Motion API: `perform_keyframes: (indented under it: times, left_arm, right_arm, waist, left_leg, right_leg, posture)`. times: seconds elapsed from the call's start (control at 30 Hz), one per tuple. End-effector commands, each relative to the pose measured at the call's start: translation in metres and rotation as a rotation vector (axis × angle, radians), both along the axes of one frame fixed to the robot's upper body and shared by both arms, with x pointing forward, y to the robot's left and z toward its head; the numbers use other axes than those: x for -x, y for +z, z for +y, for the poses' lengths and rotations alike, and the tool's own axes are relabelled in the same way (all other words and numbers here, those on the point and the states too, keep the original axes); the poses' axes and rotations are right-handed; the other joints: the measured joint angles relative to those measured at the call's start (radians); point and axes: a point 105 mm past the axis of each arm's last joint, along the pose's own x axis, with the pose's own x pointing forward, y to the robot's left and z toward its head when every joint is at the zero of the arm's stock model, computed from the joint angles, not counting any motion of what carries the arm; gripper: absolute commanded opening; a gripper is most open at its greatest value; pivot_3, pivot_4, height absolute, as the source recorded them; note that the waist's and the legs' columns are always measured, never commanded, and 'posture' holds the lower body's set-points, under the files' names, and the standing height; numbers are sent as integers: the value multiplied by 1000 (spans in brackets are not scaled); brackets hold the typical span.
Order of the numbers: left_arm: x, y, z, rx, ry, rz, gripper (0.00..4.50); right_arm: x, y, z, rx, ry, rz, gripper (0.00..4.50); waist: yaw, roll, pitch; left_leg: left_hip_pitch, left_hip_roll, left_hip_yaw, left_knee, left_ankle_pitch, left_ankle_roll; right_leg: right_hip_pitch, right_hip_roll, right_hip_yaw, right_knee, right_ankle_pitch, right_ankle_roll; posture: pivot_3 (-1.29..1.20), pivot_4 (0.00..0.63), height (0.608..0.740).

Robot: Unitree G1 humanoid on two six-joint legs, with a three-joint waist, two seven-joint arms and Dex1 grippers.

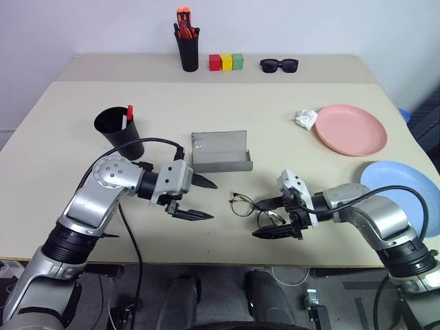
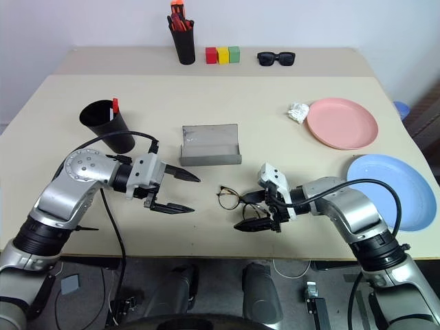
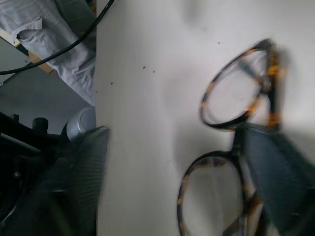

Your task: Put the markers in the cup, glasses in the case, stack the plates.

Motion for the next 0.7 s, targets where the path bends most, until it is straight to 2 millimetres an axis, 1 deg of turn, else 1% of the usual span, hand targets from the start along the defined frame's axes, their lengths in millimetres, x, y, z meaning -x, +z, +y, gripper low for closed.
perform_keyframes:
  times: [0.03,0.13,0.17,0.6,0.7]
  left_arm:
    - [2,5,-2,5,-8,-34,3498]
    - [2,5,-2,7,-3,-36,3498]
    - [2,5,-2,7,-2,-36,3498]
    - [-1,5,-4,16,9,-47,3498]
    - [-1,6,-4,17,6,-49,3498]
  right_arm:
    - [-2,6,5,-15,27,-37,2168]
    - [-3,5,5,-18,28,-40,501]
    - [-3,5,5,-17,28,-41,32]
    - [-3,6,1,-9,29,-67,32]
    - [0,5,-2,5,43,-56,32]
  waist:
    - [0,0,0]
    - [0,0,0]
    - [0,0,0]
    - [0,0,0]
    - [0,0,0]
  left_leg:
    - [0,0,0,0,0,0]
    - [0,0,0,0,0,0]
    - [0,0,0,0,0,0]
    - [0,0,0,0,0,0]
    - [0,0,0,0,0,0]
  right_leg:
    - [0,0,0,0,0,0]
    - [0,0,0,0,0,0]
    - [0,0,0,0,0,0]
    - [0,0,0,0,0,0]
    - [0,0,0,0,0,0]
  posture:
    - [0,150,740]
    - [0,150,740]
    - [0,150,740]
    - [0,150,740]
    - [0,150,740]
